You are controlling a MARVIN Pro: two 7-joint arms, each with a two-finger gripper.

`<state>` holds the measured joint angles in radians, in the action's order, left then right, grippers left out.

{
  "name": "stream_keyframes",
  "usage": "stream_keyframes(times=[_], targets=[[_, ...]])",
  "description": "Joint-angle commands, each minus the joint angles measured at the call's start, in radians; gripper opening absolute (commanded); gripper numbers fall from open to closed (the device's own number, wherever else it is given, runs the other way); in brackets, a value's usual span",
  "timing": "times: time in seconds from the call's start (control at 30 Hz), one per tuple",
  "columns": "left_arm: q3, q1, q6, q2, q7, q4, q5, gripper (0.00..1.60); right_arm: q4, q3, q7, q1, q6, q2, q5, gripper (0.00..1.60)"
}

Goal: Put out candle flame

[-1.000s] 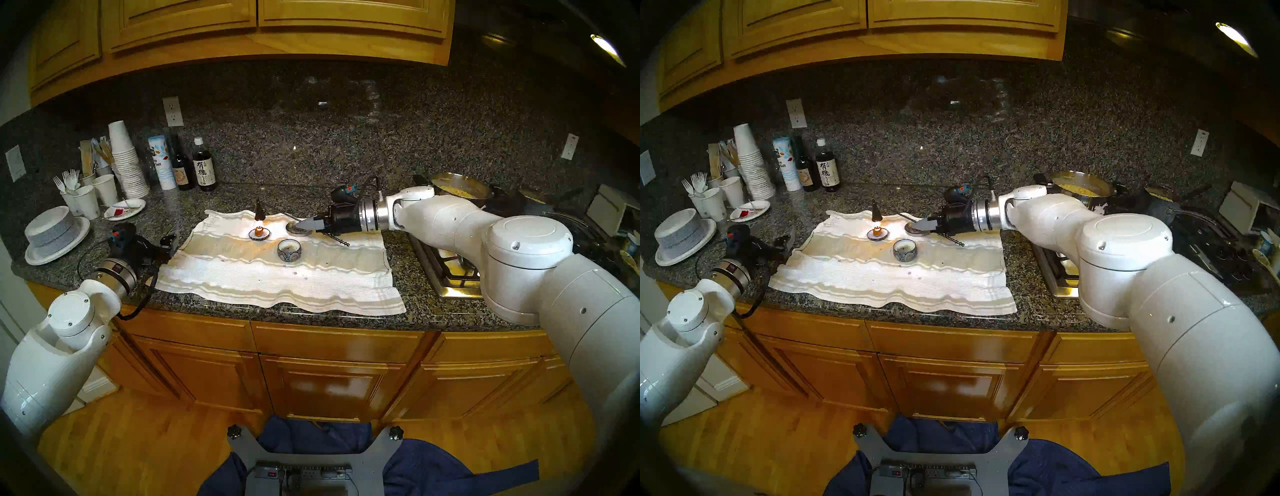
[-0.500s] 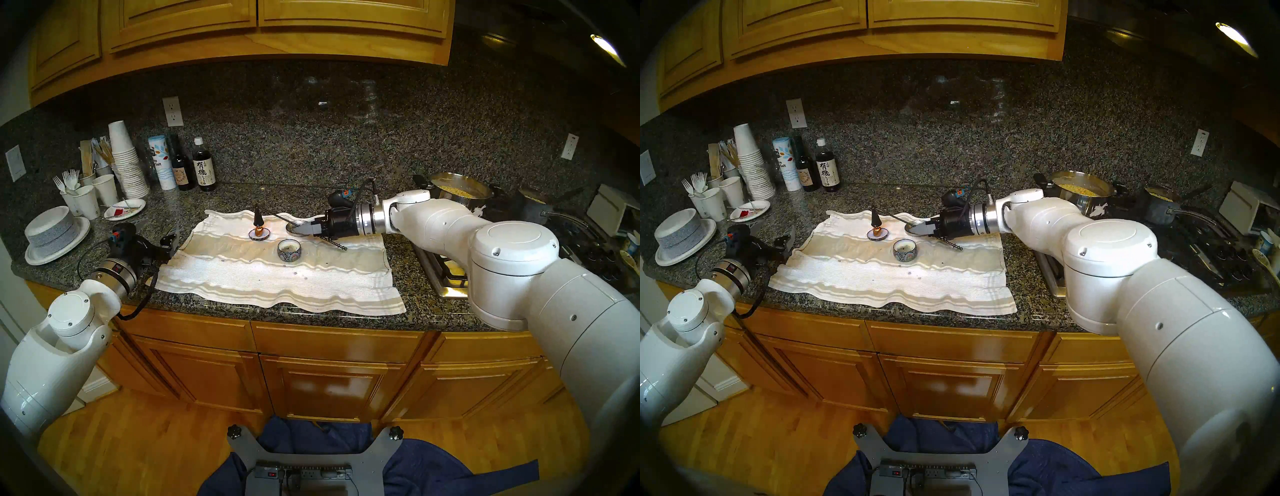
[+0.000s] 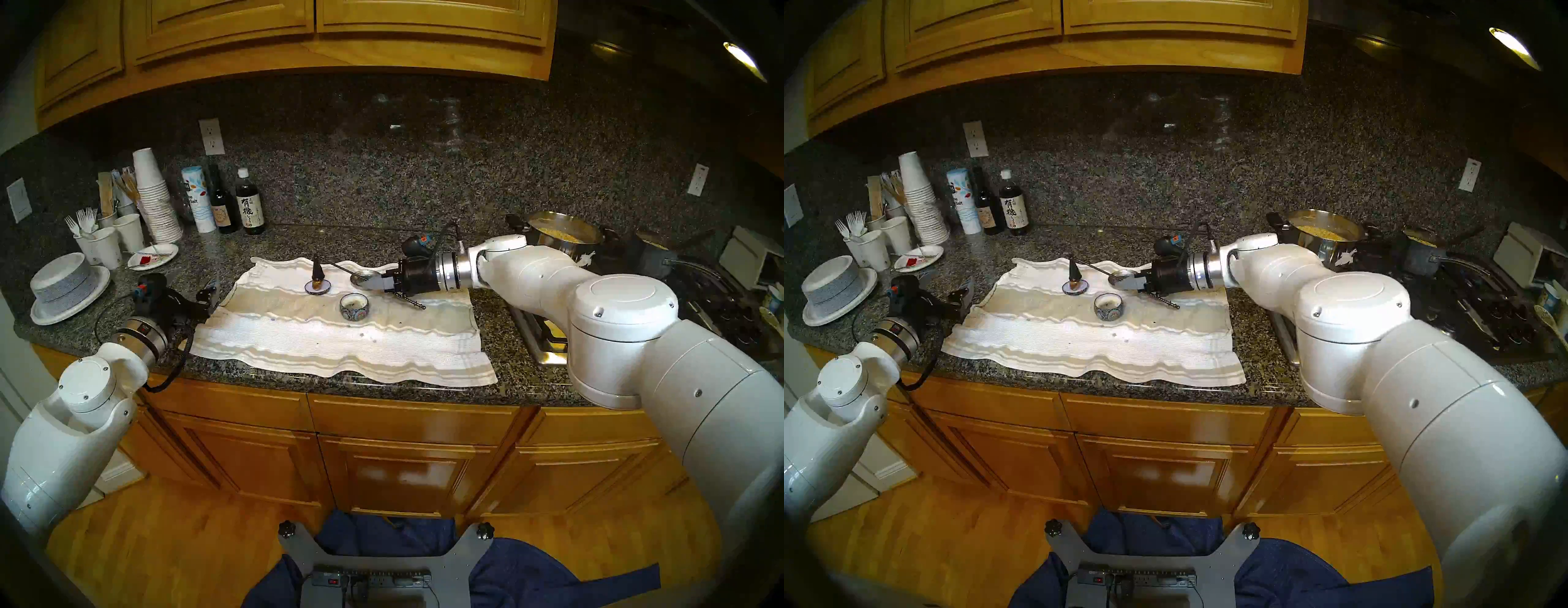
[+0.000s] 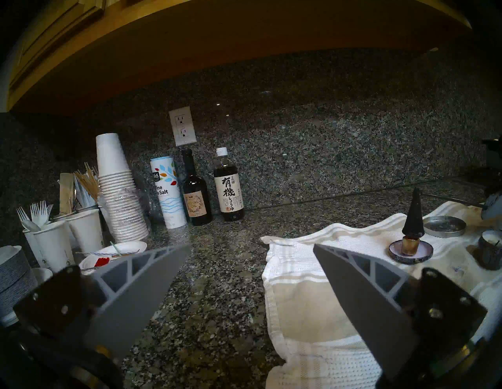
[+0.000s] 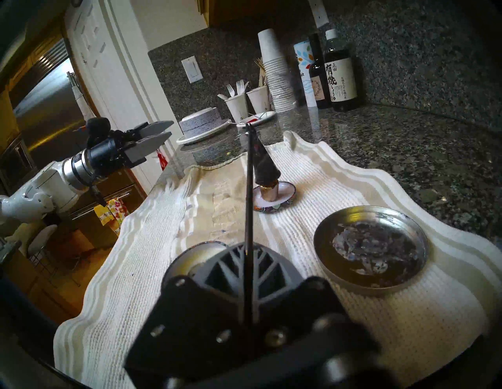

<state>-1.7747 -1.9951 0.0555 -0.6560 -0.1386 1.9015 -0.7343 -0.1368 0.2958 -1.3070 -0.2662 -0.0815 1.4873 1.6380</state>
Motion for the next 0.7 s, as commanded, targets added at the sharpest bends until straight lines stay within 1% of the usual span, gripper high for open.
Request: stream_keyframes(times=[0.0, 0.67], targets=[[-0.023, 0.02, 0.012, 0.007, -0.002, 0.016, 0.002, 1.6, 0.009, -0.009, -0.009, 0.032, 0.002, 0.005, 0.006, 0.0], [-0.022, 0.02, 0.012, 0.007, -0.002, 0.016, 0.001, 1.6, 0.02, -0.013, -0.025, 0.034, -0.001, 0.01, 0.005, 0.0]])
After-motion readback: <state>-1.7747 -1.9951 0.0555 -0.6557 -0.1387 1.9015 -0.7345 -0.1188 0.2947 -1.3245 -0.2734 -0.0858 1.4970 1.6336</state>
